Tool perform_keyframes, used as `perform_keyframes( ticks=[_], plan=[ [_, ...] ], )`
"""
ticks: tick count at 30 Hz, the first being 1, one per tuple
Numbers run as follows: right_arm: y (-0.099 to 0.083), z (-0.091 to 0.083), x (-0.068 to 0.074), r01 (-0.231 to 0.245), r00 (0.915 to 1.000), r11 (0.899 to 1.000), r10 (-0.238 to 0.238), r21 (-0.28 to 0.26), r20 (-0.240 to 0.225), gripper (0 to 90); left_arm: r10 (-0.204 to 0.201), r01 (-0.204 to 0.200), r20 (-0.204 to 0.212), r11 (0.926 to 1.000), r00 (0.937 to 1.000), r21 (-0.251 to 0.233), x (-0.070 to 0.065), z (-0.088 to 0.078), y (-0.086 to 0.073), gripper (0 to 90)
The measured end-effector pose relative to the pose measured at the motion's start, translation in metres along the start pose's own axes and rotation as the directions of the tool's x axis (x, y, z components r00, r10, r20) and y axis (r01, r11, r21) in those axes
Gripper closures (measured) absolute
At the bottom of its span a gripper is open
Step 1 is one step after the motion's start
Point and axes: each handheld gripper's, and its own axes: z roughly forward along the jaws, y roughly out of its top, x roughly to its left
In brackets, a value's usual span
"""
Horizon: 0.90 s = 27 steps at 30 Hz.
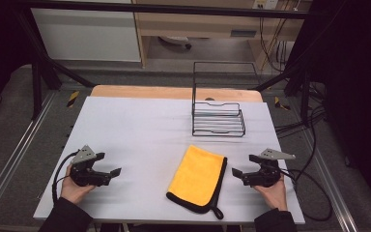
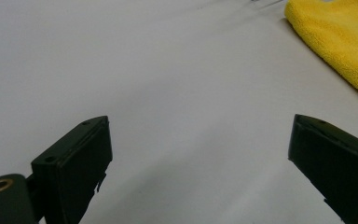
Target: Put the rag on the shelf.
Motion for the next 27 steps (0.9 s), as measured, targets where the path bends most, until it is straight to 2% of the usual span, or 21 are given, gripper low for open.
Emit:
perform_keyframes(
  ticks=[10,13,17,19,27],
  plan=[
    [-0.001,0.000,0.001,0.001,1.0000,1.000,-0.001,0.003,0.009,0.5,-0.003,0.003,0.003,0.9999,1.0000,0.010,-0.005,0.002,0.002,6.4],
    [-0.001,0.001,0.001,-0.003,0.9999,1.000,0.003,0.010,0.015,0.5,0.001,-0.001,0.006,0.9999,1.0000,0.015,-0.009,0.003,0.004,6.6],
    [-0.001,0.002,0.003,-0.002,0.9998,1.000,0.002,0.018,0.020,0.5,-0.019,0.019,0.013,0.9997,0.9997,0.015,-0.014,0.006,0.007,6.7],
    [-0.001,0.003,0.003,-0.002,0.9998,1.000,0.002,0.015,0.018,0.5,-0.012,0.012,0.013,0.9997,0.9998,0.021,-0.017,0.008,0.009,6.7],
    [0.000,0.005,0.006,-0.003,0.9996,1.000,0.002,0.021,0.029,0.5,-0.025,0.024,0.034,0.9991,0.9991,0.036,-0.034,0.017,0.020,7.3]
  ],
)
